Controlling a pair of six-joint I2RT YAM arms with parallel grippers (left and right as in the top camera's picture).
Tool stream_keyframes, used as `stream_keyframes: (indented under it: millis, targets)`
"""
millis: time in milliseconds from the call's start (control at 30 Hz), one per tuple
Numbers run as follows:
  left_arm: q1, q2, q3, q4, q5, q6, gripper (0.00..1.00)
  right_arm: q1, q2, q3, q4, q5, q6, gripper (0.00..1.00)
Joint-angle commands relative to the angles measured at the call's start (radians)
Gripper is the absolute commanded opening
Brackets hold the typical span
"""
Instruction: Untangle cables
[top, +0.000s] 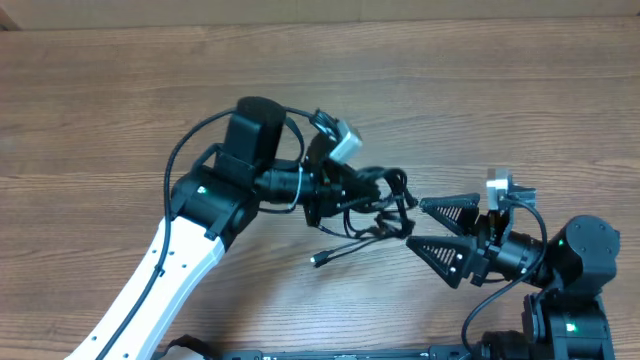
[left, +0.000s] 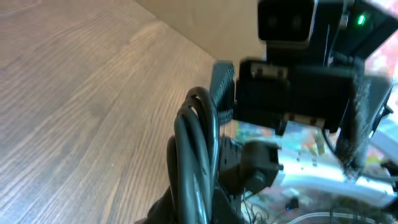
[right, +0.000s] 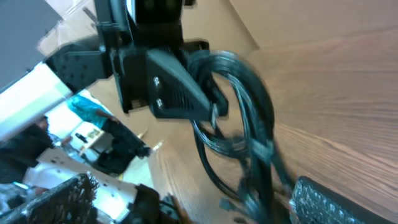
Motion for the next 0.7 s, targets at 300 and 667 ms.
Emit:
stream_keyframes:
  millis: [300,667]
  targets:
    - [0.034,-0.011,0.013,0.188,0.204,-0.141,0.04,-0.001,-0.004,0.005,-0.086,0.018,-0.252,0.99]
    - [0.034,-0.011,0.013,0.224,0.295,-0.161,0.04,-0.001,-0.004,0.005,-0.092,0.016,-0.266,0.72]
